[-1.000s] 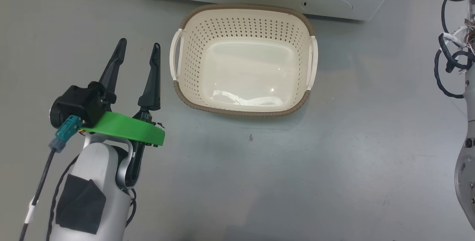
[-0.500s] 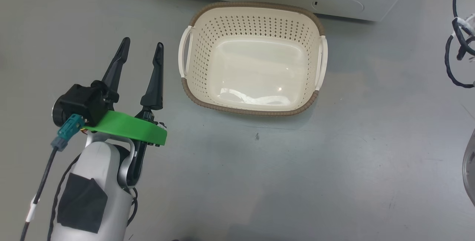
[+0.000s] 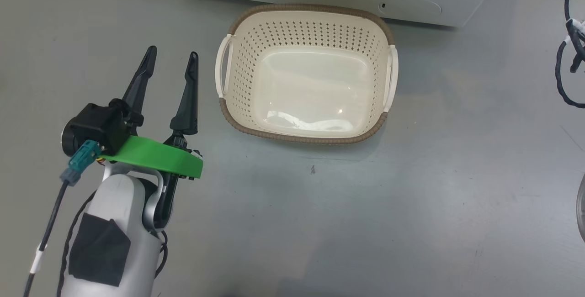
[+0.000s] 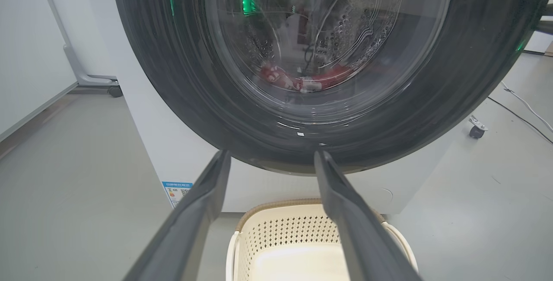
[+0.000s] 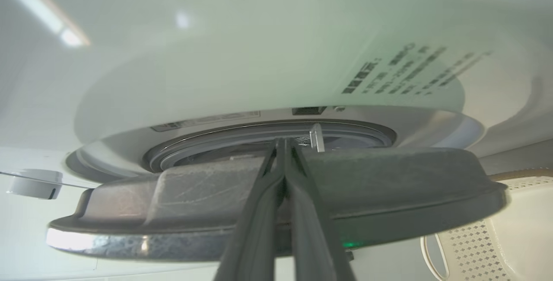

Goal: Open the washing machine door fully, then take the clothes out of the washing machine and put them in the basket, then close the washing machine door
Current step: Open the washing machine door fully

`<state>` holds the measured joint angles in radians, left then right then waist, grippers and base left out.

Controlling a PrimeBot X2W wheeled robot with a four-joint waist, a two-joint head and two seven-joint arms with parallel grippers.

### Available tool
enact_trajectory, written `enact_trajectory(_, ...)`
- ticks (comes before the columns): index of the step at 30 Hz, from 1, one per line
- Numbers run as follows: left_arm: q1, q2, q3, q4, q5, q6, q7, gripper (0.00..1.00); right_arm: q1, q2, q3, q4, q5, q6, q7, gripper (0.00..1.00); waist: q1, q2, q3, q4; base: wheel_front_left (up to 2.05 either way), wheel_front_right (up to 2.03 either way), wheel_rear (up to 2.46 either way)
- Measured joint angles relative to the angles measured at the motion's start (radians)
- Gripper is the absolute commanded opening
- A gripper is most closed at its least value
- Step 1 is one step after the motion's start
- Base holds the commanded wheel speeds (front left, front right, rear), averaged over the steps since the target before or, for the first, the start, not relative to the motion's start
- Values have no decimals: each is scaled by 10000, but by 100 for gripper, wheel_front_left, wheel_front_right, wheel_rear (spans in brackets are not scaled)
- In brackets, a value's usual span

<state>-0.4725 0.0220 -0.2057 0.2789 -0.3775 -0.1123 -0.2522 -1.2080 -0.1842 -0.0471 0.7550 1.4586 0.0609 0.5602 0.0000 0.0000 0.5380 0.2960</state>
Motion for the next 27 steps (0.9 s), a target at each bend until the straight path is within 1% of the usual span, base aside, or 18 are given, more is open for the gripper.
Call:
enact_trajectory(9,-2,-2,56,54,15,-2,0,100,40,-35,-17,270,378,104,777,0,0,0,-100,-162,0,0,0)
enact_trajectory(13,-2,-2,96,113,115,-2,0,100,126,-21,8,385,506,201,1087,0,0,0,-193,-242,0,0,0)
enact_trajectory(21,1,-6,33,311,115,-2,0,100,526,-27,69,554,685,341,1599,0,0,0,-512,-337,0,0,0)
enact_trajectory(27,17,-6,50,366,167,-2,0,100,795,-19,73,606,825,353,1937,0,0,0,-727,-376,0,0,0)
